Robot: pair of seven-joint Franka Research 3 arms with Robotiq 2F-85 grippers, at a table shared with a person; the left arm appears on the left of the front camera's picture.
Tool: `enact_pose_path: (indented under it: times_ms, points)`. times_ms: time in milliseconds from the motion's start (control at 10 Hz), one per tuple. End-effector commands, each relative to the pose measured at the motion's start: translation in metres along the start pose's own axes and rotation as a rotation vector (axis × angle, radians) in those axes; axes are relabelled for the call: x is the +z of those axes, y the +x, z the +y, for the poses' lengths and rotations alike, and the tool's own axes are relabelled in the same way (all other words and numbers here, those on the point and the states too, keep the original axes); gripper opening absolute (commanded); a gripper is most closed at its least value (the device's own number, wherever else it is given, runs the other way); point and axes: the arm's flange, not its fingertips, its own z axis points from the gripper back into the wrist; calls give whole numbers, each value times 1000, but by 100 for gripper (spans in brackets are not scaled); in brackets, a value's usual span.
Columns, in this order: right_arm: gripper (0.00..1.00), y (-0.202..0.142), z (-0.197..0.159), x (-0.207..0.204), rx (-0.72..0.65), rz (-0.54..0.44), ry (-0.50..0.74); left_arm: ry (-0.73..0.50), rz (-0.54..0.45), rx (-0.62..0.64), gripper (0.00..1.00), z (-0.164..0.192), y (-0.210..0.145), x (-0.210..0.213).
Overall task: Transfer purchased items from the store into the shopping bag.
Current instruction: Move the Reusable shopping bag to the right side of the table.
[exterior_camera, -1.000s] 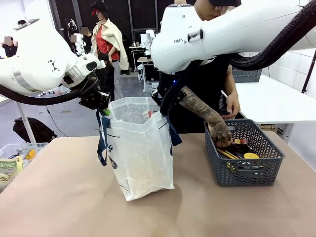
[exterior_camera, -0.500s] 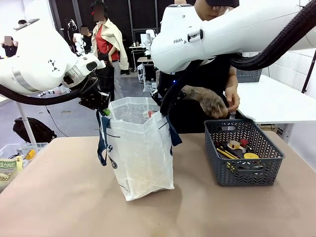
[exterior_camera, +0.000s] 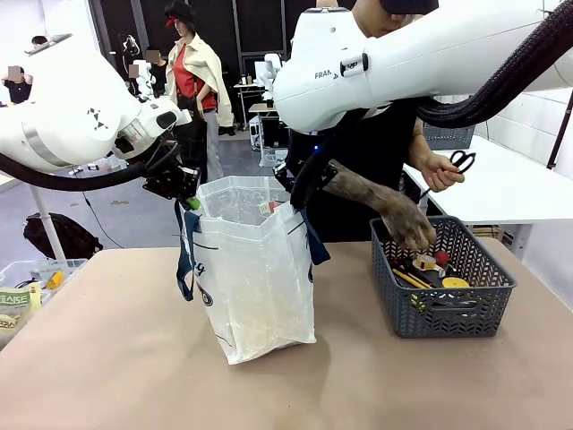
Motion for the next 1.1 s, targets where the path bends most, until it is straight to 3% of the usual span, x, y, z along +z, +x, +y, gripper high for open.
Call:
enact_pose_path:
  times_ms: [0,1000]
  points:
    - [0,0,-2,1,8,7,21,-9,-5,16,0,1,-2,3]
    - [0,0,-2,1,8,7,21,-9,-5,16,0,1,-2,3]
